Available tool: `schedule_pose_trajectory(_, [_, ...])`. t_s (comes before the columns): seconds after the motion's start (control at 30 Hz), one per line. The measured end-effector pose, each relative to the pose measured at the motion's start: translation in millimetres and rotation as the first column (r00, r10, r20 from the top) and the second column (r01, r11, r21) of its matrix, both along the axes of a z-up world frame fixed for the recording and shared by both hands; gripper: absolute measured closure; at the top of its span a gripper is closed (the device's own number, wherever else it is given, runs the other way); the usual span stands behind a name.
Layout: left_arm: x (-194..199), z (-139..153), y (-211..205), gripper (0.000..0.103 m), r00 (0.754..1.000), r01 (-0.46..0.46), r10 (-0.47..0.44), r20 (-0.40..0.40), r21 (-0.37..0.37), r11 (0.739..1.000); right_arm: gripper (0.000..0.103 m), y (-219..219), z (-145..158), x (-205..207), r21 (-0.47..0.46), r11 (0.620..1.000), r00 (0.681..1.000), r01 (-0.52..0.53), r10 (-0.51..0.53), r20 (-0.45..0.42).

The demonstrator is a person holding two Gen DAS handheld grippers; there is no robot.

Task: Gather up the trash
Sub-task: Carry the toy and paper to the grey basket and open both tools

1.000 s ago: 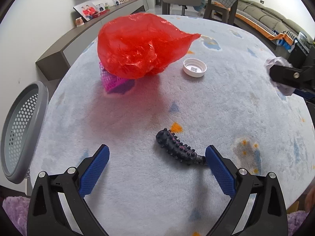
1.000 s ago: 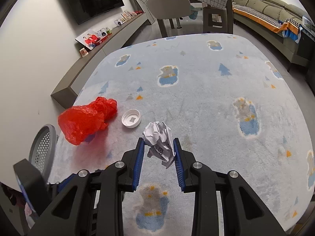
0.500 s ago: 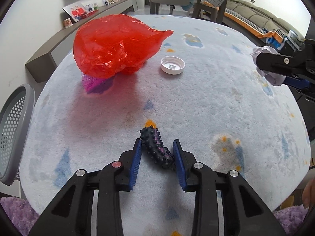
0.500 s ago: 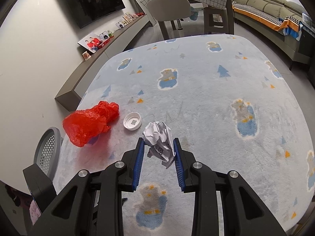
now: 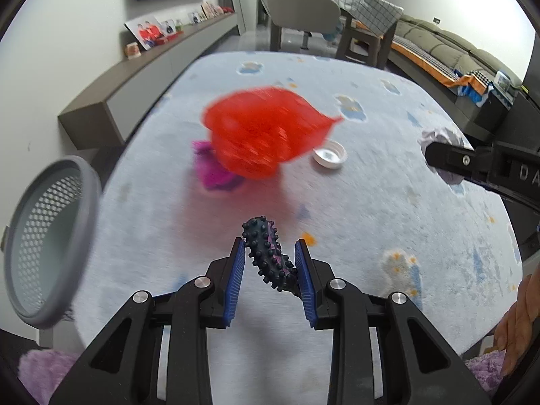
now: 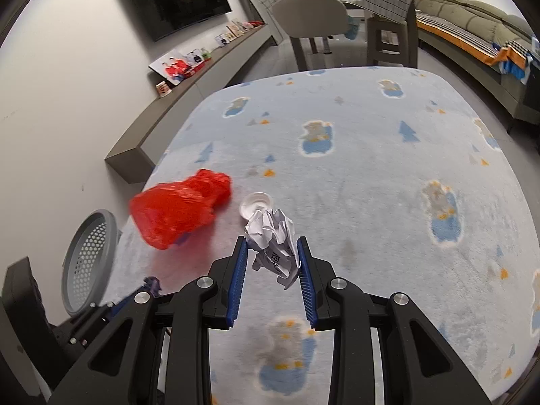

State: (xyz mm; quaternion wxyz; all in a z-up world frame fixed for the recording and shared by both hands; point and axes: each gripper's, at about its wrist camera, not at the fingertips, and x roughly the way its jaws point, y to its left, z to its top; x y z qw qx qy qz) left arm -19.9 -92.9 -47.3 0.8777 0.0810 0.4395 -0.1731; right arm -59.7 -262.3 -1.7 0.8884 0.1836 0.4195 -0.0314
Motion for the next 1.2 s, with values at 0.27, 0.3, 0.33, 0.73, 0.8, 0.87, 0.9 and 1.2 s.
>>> schedule_pose_trajectory(0.27, [27.0, 35.3, 73.9, 0.073, 0.991, -0.108, 0.104, 0.086, 0.037, 0.994, 0.074, 69.7, 22.9, 19.0, -0.046, 0.990, 0.988, -0.136, 0.139, 0.068])
schedule_pose_trajectory(0.3, [31.2, 38.2, 85.6, 0.073, 0.988, -0.127, 0.123, 0.095, 0.042, 0.991, 0.074, 77.8, 24.0, 21.9, -0.048, 0.987, 0.985, -0.151, 0.154, 0.071])
schedule_pose_trajectory(0.33, [35.3, 40.8, 96.4, 0.073, 0.985, -0.143, 0.138, 0.102, 0.045, 0.989, 0.074, 88.5, 24.6, 26.4, -0.045, 0.984, 0.982, -0.173, 0.176, 0.072])
schedule_pose_trajectory(0.73, [69.3, 57.5, 205.0, 0.073, 0.950, -0.293, 0.283, 0.135, 0.058, 0.955, 0.074, 205.4, 32.5, 80.9, -0.015, 0.915, 0.911, -0.402, 0.402, 0.092])
schedule_pose_trajectory(0.8, [73.5, 59.4, 218.5, 0.073, 0.943, -0.311, 0.302, 0.138, 0.049, 0.949, 0.074, 223.0, 32.3, 89.2, -0.026, 0.902, 0.898, -0.432, 0.432, 0.086])
schedule_pose_trajectory(0.87, [77.8, 60.0, 229.9, 0.073, 0.938, -0.327, 0.318, 0.140, 0.044, 0.944, 0.074, 240.1, 31.2, 99.2, -0.035, 0.888, 0.885, -0.459, 0.460, 0.076])
schedule_pose_trajectory(0.9, [80.0, 60.0, 236.5, 0.073, 0.934, -0.336, 0.328, 0.142, 0.043, 0.941, 0.074, 247.9, 30.1, 104.0, -0.032, 0.880, 0.877, -0.473, 0.474, 0.071])
schedule_pose_trajectory(1.2, [89.5, 30.9, 277.2, 0.072, 0.915, -0.400, 0.396, 0.080, 0.052, 0.915, 0.074, 304.4, -5.0, 132.9, -0.026, 0.812, 0.813, -0.583, 0.582, -0.020])
